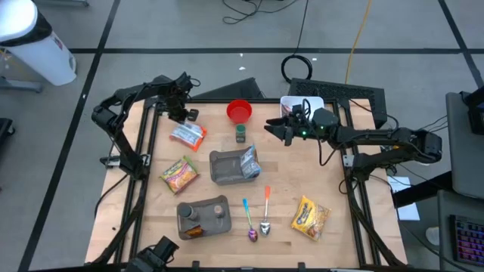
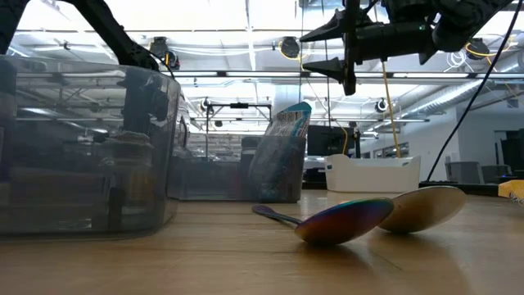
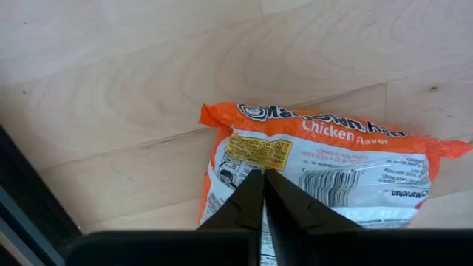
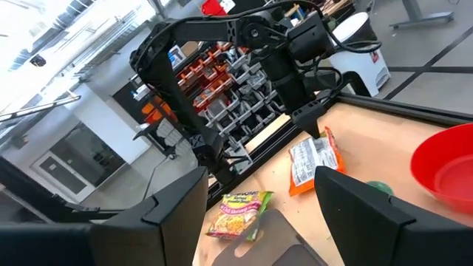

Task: Pick & Place Food Item
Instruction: Put the orange noodle pack into the top black bin

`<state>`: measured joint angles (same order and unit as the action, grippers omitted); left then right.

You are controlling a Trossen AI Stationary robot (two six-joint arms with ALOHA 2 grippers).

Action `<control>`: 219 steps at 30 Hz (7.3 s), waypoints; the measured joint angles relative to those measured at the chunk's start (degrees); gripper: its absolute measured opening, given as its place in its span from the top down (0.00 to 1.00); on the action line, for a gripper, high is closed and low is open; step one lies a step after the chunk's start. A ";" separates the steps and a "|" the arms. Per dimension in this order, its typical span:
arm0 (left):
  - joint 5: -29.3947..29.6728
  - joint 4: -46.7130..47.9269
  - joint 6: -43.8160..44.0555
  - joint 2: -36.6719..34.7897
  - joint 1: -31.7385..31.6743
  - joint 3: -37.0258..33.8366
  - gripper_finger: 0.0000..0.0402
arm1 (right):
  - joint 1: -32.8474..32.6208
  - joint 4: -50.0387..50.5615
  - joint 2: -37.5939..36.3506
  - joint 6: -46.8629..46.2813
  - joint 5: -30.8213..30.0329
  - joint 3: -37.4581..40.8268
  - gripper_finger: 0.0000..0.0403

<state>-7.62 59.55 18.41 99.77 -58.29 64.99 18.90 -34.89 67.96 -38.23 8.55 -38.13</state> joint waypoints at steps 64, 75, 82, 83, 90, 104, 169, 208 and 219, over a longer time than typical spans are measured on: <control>-10.54 -5.88 3.53 -19.99 13.77 28.45 1.00 | -0.23 -12.25 7.93 -2.25 -5.96 0.04 0.40; -10.30 -14.36 9.23 -19.94 21.80 31.50 1.00 | 1.40 -26.85 18.22 -6.96 -6.27 -4.93 0.40; -10.22 -17.26 10.89 -19.96 23.79 31.50 1.00 | 2.18 -25.70 23.04 -4.36 2.22 -15.05 0.40; -10.27 -17.56 11.12 -19.96 23.90 31.50 1.00 | 2.32 -25.17 23.58 -4.28 2.20 -15.95 0.40; -10.29 -18.25 11.91 -19.96 25.12 31.47 1.00 | 2.53 -21.44 26.26 -4.16 2.19 -19.14 0.40; -10.49 -19.95 11.94 -19.96 25.80 31.45 1.00 | 2.53 -20.15 26.95 -2.84 2.00 -19.21 0.41; -25.72 -25.13 -8.98 -17.00 24.23 31.41 0.49 | 8.23 12.98 2.20 -4.52 39.56 -19.23 1.00; -37.43 -42.52 -4.83 -2.56 38.67 31.43 0.48 | 2.73 -8.62 11.63 -24.23 57.49 -19.26 1.00; -37.50 -40.76 -4.14 -2.56 38.39 31.43 0.57 | 2.73 -9.95 11.58 -24.29 57.42 -19.26 1.00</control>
<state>-45.12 18.78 14.27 97.21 -19.90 96.42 21.63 -44.84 79.55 -62.52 65.98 -57.39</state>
